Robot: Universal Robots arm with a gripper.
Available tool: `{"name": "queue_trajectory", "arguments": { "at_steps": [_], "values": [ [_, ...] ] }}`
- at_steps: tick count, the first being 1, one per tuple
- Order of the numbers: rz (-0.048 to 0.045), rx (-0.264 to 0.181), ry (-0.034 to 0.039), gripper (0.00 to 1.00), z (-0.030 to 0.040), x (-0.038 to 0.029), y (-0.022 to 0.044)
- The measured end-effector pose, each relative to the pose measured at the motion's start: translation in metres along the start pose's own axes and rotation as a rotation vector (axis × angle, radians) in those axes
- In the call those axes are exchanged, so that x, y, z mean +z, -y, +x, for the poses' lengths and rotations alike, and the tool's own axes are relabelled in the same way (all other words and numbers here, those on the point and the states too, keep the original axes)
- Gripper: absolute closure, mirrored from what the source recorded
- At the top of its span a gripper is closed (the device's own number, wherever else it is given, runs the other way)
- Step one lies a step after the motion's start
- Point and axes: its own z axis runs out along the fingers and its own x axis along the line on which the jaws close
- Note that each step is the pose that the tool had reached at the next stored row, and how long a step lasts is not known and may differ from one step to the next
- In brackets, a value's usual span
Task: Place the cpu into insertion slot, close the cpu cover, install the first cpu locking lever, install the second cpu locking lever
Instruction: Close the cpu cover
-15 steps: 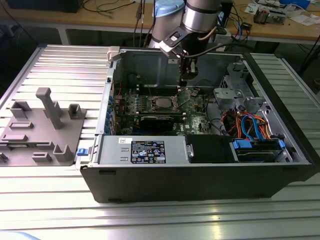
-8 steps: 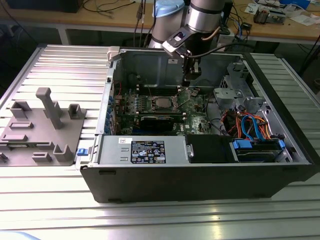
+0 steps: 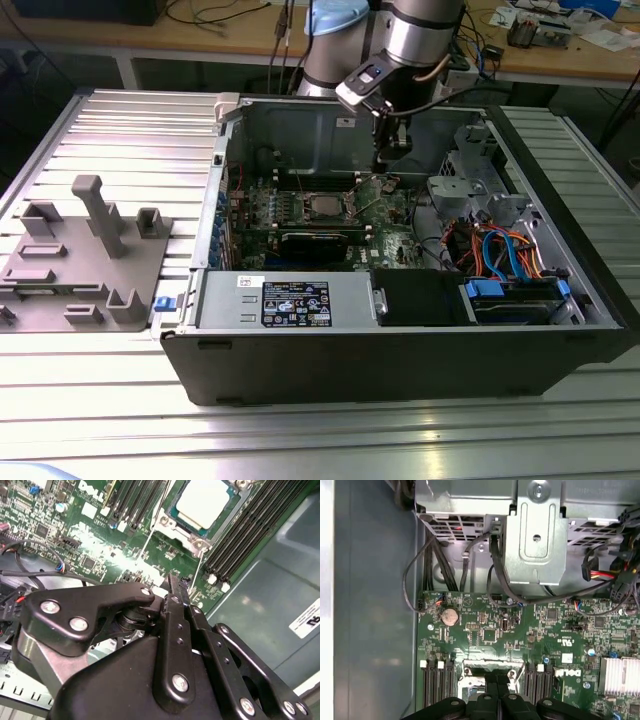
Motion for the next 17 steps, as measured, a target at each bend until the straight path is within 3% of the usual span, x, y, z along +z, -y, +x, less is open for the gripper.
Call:
{"name": "queue_trajectory", "arguments": {
  "at_steps": [8,14,17],
  "values": [
    [0.0056,0.000,-0.0001,0.89,-0.0006,0.0063,-0.0169],
    [0.0094,0.000,-0.0003,0.89,-0.0009,0.0161,-0.0295],
    [0.0114,0.000,-0.0003,0.89,-0.0009,0.0225,-0.0324]
  ]
}}
